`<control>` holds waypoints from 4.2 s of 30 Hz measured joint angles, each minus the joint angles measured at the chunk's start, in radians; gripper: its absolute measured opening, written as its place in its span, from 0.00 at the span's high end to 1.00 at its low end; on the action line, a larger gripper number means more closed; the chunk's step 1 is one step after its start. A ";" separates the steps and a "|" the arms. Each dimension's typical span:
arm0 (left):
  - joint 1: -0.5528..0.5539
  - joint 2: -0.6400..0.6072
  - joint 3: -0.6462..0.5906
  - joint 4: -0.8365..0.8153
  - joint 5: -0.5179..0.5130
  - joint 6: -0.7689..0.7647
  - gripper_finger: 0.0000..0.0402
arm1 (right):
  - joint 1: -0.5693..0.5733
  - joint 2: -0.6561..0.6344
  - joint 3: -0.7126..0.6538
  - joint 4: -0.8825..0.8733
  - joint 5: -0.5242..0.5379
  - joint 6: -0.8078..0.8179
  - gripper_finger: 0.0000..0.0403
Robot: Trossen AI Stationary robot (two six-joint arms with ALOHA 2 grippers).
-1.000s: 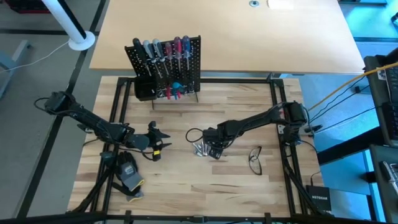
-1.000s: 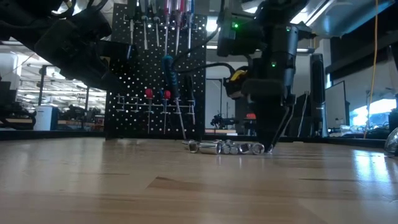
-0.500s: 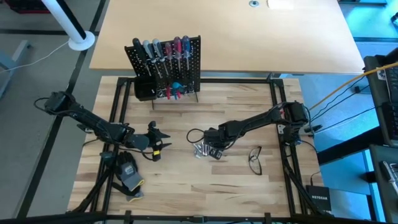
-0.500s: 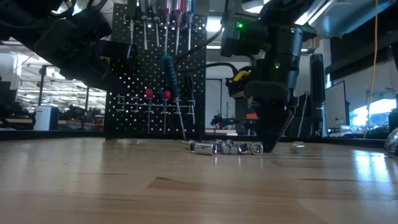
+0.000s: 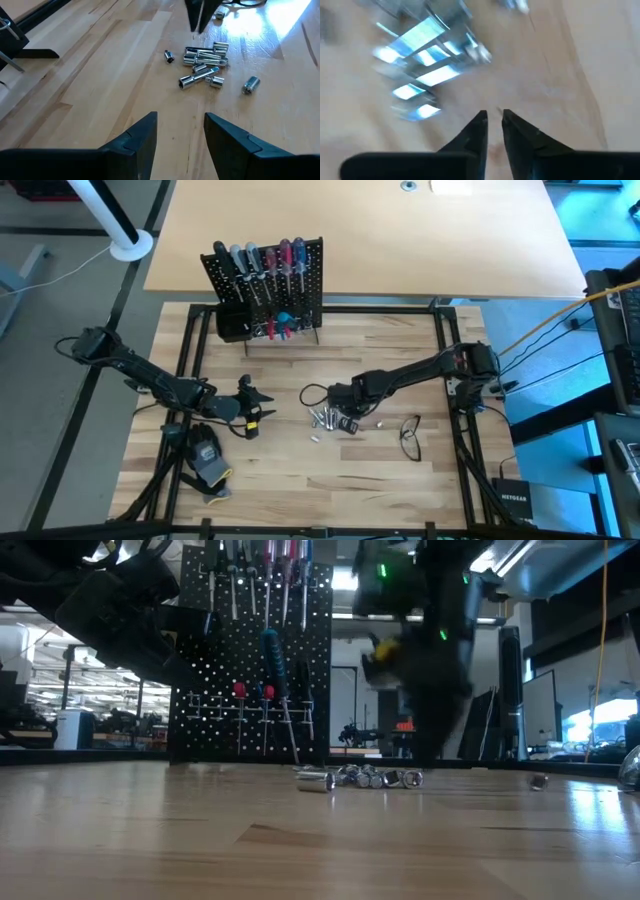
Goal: Hang tools onto peg board
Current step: Put the socket into the black bin on the peg board
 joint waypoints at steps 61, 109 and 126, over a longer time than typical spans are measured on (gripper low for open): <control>-0.289 0.795 0.394 0.362 0.389 0.180 0.62 | 0.414 0.017 0.009 0.313 0.368 0.133 0.37; -0.243 0.823 0.394 0.441 0.324 0.133 0.62 | 0.442 0.253 0.009 0.855 0.395 0.100 0.37; -0.260 0.800 0.394 0.401 0.324 0.077 0.62 | 0.435 0.331 0.011 0.917 0.472 0.063 0.51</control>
